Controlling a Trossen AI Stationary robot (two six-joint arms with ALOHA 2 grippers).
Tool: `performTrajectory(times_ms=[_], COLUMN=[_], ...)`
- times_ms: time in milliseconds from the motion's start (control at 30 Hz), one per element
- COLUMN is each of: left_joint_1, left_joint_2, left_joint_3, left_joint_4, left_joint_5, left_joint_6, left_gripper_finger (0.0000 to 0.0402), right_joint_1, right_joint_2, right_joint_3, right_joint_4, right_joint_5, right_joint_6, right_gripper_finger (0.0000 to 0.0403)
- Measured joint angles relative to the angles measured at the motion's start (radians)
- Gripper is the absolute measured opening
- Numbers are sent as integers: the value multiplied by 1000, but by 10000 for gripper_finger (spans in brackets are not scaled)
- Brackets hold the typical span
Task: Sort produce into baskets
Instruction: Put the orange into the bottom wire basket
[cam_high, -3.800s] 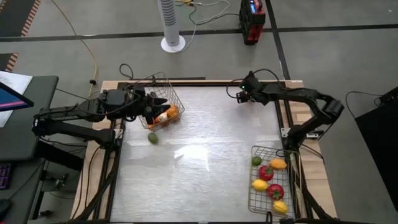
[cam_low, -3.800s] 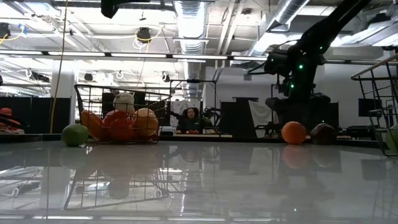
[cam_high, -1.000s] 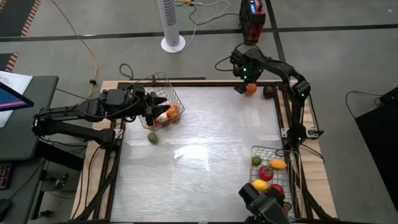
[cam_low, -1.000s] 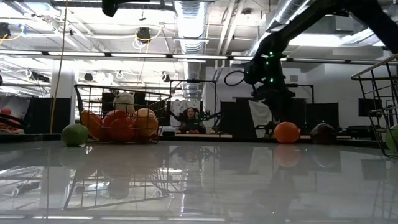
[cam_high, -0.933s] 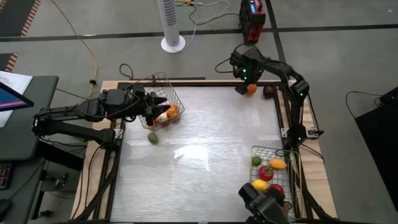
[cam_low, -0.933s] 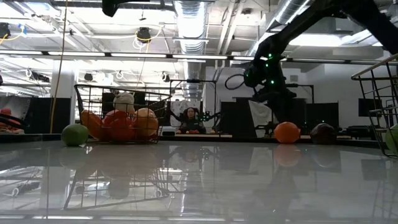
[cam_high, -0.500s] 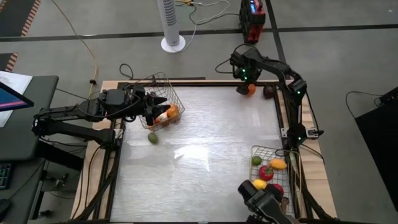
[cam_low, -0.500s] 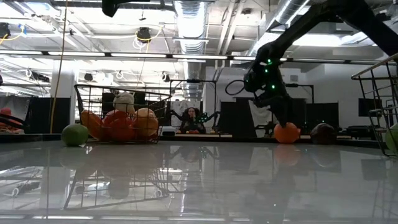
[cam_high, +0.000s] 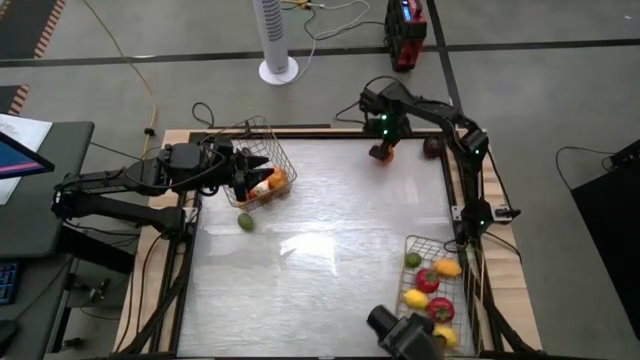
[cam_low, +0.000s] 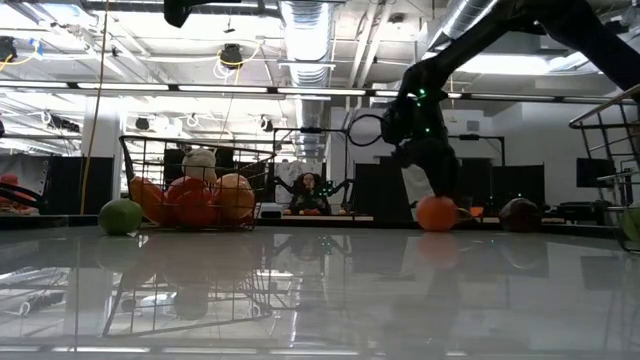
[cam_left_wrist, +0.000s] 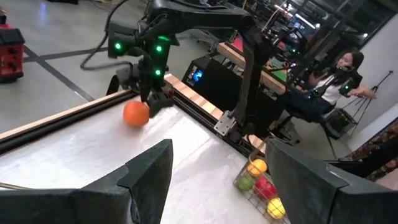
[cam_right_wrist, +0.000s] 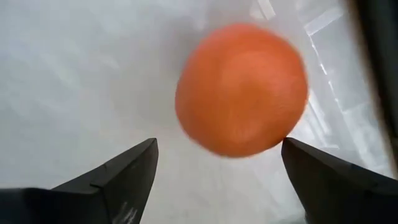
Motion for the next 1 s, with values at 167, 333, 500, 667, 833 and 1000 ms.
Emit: performTrajectory(times_ms=[167, 333, 500, 667, 833, 1000], left_joint_1=[0, 0, 0, 0, 0, 0], left_joint_2=[0, 0, 0, 0, 0, 0], left_joint_3=[0, 0, 0, 0, 0, 0], left_joint_4=[0, 0, 0, 0, 0, -1], left_joint_5=[0, 11, 45, 65, 65, 64], left_joint_6=[24, 26, 21, -1, -2, -1], left_gripper_finger=[245, 245, 245, 245, 245, 245], right_joint_1=[105, 156, 126, 123, 216, 364], right_joint_2=[0, 0, 0, -10, -102, -221], right_joint_3=[3, 45, 61, 60, 60, 55], right_joint_4=[-5, -5, 14, -10, 12, 8], right_joint_5=[35, 166, 176, 283, 272, 162], right_joint_6=[25, 13, 10, 22, 49, 156], right_gripper_finger=[364, 364, 364, 363, 363, 363])
